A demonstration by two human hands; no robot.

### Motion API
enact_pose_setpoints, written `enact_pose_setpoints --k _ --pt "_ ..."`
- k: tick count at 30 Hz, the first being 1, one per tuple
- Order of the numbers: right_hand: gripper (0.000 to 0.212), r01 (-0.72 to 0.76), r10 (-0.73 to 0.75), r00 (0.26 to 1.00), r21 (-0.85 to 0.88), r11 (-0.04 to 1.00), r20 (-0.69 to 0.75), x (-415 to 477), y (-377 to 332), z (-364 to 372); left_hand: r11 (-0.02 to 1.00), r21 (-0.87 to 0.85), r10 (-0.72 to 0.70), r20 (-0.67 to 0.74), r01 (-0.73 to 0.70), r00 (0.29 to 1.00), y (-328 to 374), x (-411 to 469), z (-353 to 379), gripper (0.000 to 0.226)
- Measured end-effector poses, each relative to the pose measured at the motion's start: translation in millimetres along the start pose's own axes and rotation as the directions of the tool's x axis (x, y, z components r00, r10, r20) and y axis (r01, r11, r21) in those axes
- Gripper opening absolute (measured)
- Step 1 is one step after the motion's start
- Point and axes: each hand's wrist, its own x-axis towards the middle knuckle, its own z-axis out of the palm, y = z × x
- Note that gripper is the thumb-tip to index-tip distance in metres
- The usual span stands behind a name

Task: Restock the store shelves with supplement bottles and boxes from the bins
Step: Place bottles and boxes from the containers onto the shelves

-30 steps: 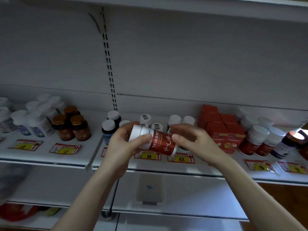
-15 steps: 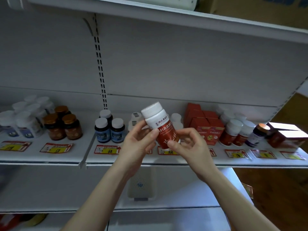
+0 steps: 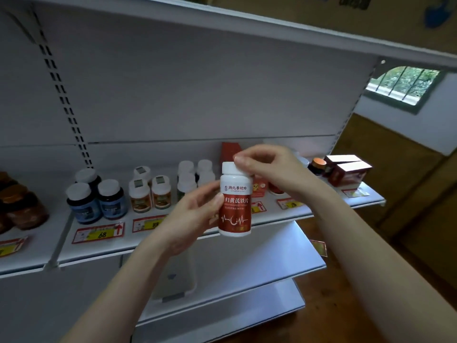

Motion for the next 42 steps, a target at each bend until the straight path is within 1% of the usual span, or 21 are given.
enact_pose_setpoints --k 3,4,6,7,8,10,11,13,14,16,19,21,25,27,30,34,38,42 --pt "0.004 0.007 -0.008 0.999 -0.017 1.0 -0.037 0 9 -30 0.999 0.047 0.02 0.026 -0.021 0.999 -2 24 23 0.048" --pt "0.004 0.014 -0.016 0.998 -0.039 0.999 -0.055 1 14 -41 0.995 0.088 0.041 0.007 -0.042 0.999 -4 33 32 0.043" --pt "0.007 0.038 -0.047 0.993 -0.08 0.996 -0.108 7 26 -65 0.961 0.251 0.139 -0.082 -0.115 0.987 -10 54 51 0.028" --pt "0.006 0.056 -0.067 0.988 -0.084 0.995 -0.141 11 32 -77 0.921 0.363 0.206 -0.146 -0.141 0.968 -16 65 60 0.022" --pt "0.005 0.074 -0.088 0.98 -0.089 0.993 -0.176 17 39 -91 0.863 0.484 0.272 -0.208 -0.143 0.939 -24 77 67 0.02" --pt "0.012 0.098 -0.124 0.96 -0.115 0.989 -0.25 34 56 -117 0.709 0.698 0.388 -0.271 -0.097 0.881 -44 95 80 0.031" --pt "0.018 0.106 -0.147 0.948 -0.153 0.982 -0.283 42 64 -129 0.608 0.791 0.433 -0.255 -0.071 0.865 -54 102 87 0.037" --pt "0.025 0.141 -0.208 0.923 -0.217 0.966 -0.324 60 82 -151 0.417 0.908 0.462 -0.172 -0.041 0.87 -75 115 101 0.051" --pt "0.026 0.168 -0.235 0.912 -0.216 0.962 -0.335 68 90 -160 0.369 0.929 0.43 -0.157 -0.014 0.889 -84 120 109 0.06" --pt "0.026 0.204 -0.257 0.901 -0.181 0.962 -0.35 84 106 -175 0.328 0.942 0.361 -0.192 0.069 0.913 -100 130 123 0.069" --pt "0.026 0.223 -0.273 0.892 -0.175 0.959 -0.36 108 125 -194 0.198 0.965 0.34 -0.23 0.169 0.912 -125 139 136 0.055" --pt "0.026 0.253 -0.305 0.885 -0.186 0.949 -0.351 124 137 -203 0.139 0.961 0.326 -0.273 0.24 0.905 -141 142 138 0.051" --pt "0.024 0.218 -0.273 0.899 -0.19 0.957 -0.343 153 160 -214 -0.004 0.935 0.276 -0.34 0.355 0.899 -169 143 138 0.054" --pt "0.023 0.202 -0.262 0.904 -0.201 0.959 -0.339 166 171 -216 -0.053 0.918 0.238 -0.372 0.394 0.897 -177 145 137 0.058" --pt "0.022 0.171 -0.233 0.923 -0.217 0.961 -0.305 181 186 -217 -0.085 0.893 0.213 -0.417 0.442 0.884 -185 150 136 0.065" --pt "0.023 0.119 -0.177 0.96 -0.255 0.96 -0.218 192 203 -214 -0.123 0.871 0.209 -0.446 0.476 0.87 -191 153 137 0.065" --pt "0.027 0.061 -0.095 0.99 -0.298 0.953 -0.102 200 215 -206 -0.159 0.869 0.2 -0.437 0.469 0.877 -196 152 135 0.064" --pt "0.028 -0.02 0.01 0.999 -0.268 0.963 -0.038 203 225 -199 -0.167 0.879 0.185 -0.416 0.446 0.89 -197 152 134 0.065"
